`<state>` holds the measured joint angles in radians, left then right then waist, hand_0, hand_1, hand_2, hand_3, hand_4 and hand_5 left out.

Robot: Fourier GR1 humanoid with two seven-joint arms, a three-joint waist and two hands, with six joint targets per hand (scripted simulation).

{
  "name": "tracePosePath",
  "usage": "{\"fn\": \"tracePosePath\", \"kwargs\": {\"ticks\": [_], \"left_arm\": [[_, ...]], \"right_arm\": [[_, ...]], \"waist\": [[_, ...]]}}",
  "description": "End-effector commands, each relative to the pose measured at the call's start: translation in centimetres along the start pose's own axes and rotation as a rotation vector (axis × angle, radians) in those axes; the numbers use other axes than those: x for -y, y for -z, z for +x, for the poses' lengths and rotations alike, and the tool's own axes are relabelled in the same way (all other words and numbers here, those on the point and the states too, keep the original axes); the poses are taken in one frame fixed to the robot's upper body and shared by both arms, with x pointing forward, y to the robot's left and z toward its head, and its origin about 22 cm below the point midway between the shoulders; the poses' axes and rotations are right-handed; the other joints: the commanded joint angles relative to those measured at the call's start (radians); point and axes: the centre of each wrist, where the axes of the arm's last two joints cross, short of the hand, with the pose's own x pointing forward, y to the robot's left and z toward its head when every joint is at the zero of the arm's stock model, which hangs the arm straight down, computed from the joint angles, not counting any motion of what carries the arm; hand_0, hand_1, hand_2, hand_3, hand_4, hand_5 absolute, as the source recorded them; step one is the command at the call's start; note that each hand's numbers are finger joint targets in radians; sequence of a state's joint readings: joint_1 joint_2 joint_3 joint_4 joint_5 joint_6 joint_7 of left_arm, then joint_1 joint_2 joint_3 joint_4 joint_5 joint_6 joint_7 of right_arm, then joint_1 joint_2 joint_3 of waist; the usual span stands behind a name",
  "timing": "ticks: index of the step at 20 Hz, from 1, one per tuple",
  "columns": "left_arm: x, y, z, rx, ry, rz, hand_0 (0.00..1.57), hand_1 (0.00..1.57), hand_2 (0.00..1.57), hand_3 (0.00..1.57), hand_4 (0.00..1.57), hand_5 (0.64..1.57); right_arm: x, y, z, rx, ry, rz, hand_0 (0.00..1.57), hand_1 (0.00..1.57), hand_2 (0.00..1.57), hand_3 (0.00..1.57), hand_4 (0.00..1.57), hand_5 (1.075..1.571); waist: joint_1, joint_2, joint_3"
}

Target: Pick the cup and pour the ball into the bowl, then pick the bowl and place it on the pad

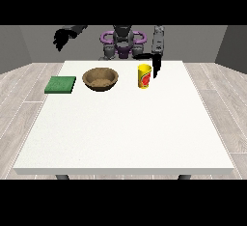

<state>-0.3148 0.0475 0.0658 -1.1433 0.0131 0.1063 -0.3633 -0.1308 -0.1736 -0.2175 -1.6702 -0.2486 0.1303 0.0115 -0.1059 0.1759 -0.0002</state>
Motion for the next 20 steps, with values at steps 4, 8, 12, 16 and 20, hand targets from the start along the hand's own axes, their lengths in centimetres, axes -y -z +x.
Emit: {"fn": "tracePosePath", "kwargs": {"ticks": [4, 8, 12, 16, 20], "left_arm": [[-0.5, 1.7, -2.5, 0.052, 0.003, 0.04, 0.0, 0.0, 0.0, 0.0, 0.19, 1.423], [-0.9, 1.0, -4.8, -0.017, 0.011, 0.041, 0.0, 0.0, 0.0, 0.0, 0.36, 1.464], [-1.4, 0.5, -5.5, -0.025, 0.137, 0.095, 0.92, 0.92, 1.32, 1.38, 1.24, 1.538], [-2.0, -0.3, -6.7, -0.017, 0.219, 0.147, 1.26, 1.26, 1.57, 1.57, 1.33, 1.483], [-0.8, 1.1, -5.9, 0.018, 0.249, 0.139, 1.29, 1.29, 1.57, 1.57, 1.39, 1.447]], "right_arm": [[0.9, 0.0, -0.7, 0.039, -0.005, 0.055, 0.0, 0.0, 0.0, 0.0, 0.67, 1.563], [-0.4, 0.8, 0.5, -0.005, -0.009, 0.034, 0.0, 0.0, 0.0, 0.0, 0.67, 1.564], [2.2, 1.4, 2.3, 0.034, 0.01, 0.063, 0.0, 0.0, 0.0, 0.0, 0.66, 1.569], [2.7, 1.2, 4.2, 0.036, -0.007, 0.094, 0.0, 0.0, 0.0, 0.07, 0.64, 1.568], [6.3, 2.4, 5.5, 0.06, 0.009, 0.067, 0.0, 0.0, 0.0, 0.15, 0.63, 1.565]], "waist": [[-0.049, 0.068, -0.0002], [-0.032, 0.023, -0.0004], [-0.089, 0.052, -0.0003], [-0.128, 0.061, -0.0007], [-0.109, 0.071, 0.0]]}}
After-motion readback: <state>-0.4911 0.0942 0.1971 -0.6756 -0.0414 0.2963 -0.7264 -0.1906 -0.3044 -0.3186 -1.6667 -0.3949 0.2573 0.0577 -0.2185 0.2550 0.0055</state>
